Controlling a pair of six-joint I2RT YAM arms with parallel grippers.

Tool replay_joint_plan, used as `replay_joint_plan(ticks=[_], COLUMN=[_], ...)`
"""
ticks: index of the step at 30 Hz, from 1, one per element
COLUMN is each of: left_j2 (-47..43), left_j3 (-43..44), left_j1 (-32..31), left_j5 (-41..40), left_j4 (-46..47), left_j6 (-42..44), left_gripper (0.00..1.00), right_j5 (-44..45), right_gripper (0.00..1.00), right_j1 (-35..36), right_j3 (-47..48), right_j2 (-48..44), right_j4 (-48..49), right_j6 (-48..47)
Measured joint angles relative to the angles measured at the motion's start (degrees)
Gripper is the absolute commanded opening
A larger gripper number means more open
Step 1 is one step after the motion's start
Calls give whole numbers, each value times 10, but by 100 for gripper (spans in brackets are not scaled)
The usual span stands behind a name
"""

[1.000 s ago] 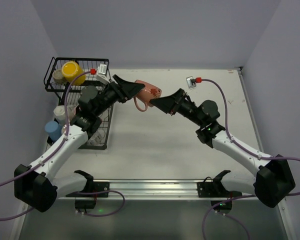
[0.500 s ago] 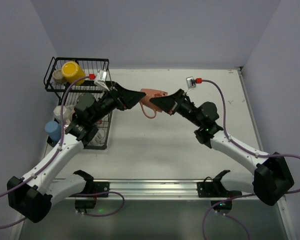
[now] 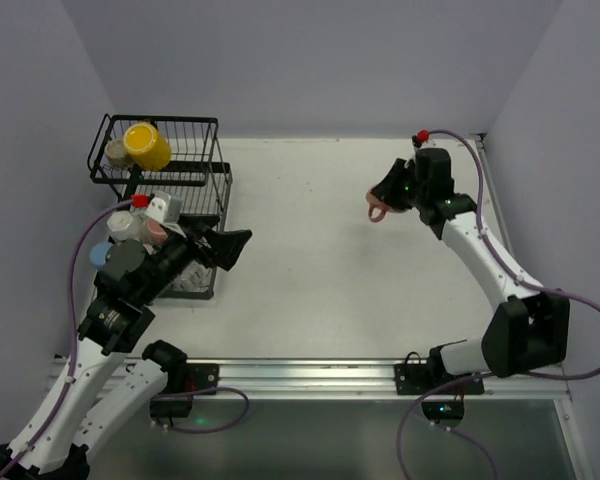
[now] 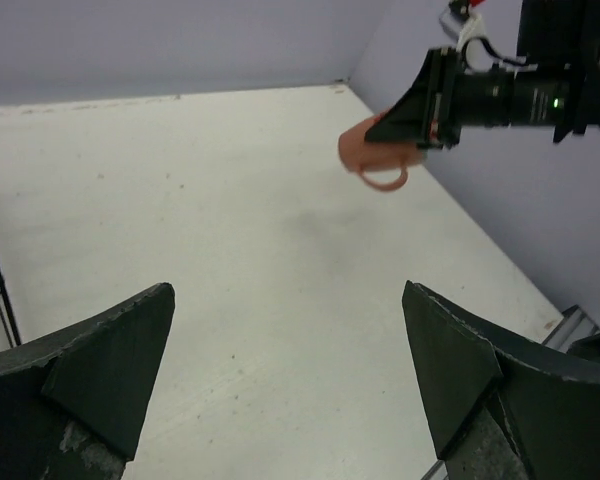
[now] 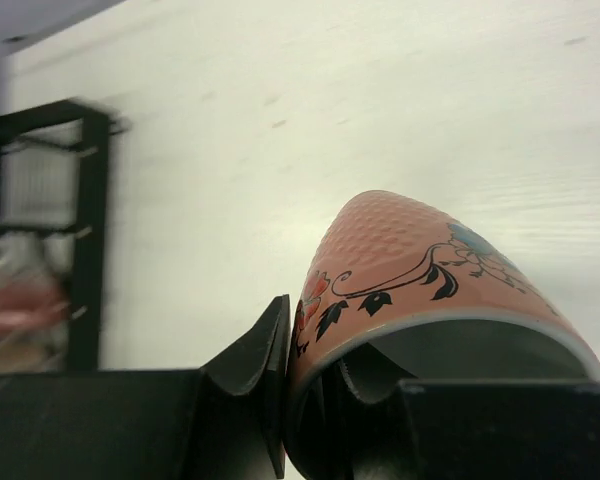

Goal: Unload the cups from the dish rack

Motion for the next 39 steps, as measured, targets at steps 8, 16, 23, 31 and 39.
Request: replay_joint_plan(ticks=[8, 16, 23, 31, 39], left_j2=[-14, -16, -2, 26, 90], left_j3=[-75, -80, -80, -72, 45], left_j1=[0, -7, -8, -8, -7], left_j5=[-20, -30, -48, -89, -161], left_j4=[-45, -59, -61, -69, -97], left_j6=[52, 71, 74, 74, 72], left_gripper=[100, 100, 100, 100, 100], right_j5=[148, 167, 160, 147, 123], right_gripper=[0, 2, 30, 75, 96], right_j1=[-68, -114, -113, -113, -100], right_j3=[238, 367, 417, 430, 309], right_j2=[271, 396, 458, 436, 213], right_j4=[-191, -291, -322, -329, -239], right_j6=[-114, -160, -174, -161, -135])
